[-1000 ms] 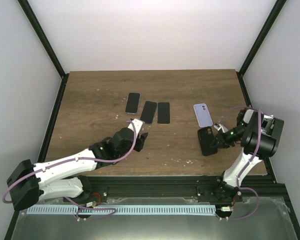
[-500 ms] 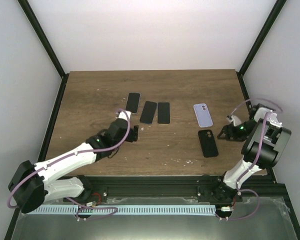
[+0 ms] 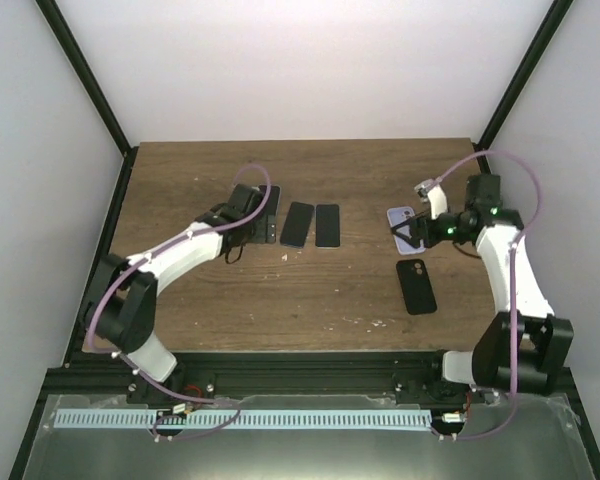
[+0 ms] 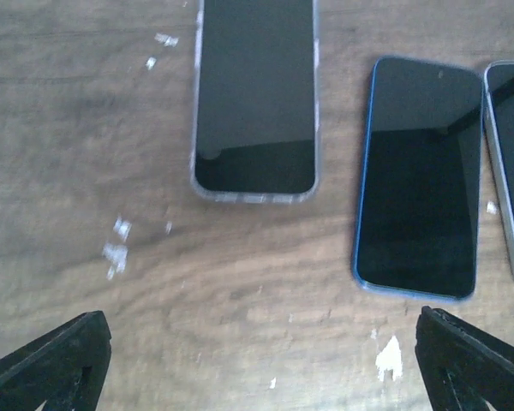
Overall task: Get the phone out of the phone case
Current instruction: Place the phone case at the center of the board, then move the phone to the center of the board.
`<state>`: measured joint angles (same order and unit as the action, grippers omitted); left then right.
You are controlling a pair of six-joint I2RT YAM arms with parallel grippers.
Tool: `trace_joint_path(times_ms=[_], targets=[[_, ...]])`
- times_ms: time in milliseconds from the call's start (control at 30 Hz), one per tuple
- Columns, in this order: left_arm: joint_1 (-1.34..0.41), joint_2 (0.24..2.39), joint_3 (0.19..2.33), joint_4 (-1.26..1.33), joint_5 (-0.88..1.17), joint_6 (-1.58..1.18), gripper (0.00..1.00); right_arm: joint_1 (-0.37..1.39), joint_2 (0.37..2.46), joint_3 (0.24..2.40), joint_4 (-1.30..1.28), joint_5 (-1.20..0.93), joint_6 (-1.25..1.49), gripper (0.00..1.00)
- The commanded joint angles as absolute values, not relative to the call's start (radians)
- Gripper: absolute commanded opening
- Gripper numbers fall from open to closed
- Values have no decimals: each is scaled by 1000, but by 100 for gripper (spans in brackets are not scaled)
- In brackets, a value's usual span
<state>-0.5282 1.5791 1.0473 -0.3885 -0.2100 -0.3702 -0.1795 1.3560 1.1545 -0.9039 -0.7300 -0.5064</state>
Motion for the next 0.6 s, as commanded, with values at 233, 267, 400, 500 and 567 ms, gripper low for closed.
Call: trace_joint_path(times_ms=[233, 267, 400, 500, 567], targets=[[-484, 1934, 1482, -692, -164, -250, 96, -132, 1165, 849, -438, -1099, -270, 71], [-476, 1960, 1516, -711, -169, -250, 96, -132, 1160, 841, -433, -1108, -267, 74], [-455, 2073, 1674, -783, -211, -271, 100, -132, 1165, 873, -471, -1123, -284, 78], [-454, 2138, 1750, -795, -206, -240, 100, -132, 1151, 876, -477, -1114, -285, 78], [-454, 2188, 1820, -826, -213, -218, 100, -132, 1135, 874, -473, -1084, -274, 78]])
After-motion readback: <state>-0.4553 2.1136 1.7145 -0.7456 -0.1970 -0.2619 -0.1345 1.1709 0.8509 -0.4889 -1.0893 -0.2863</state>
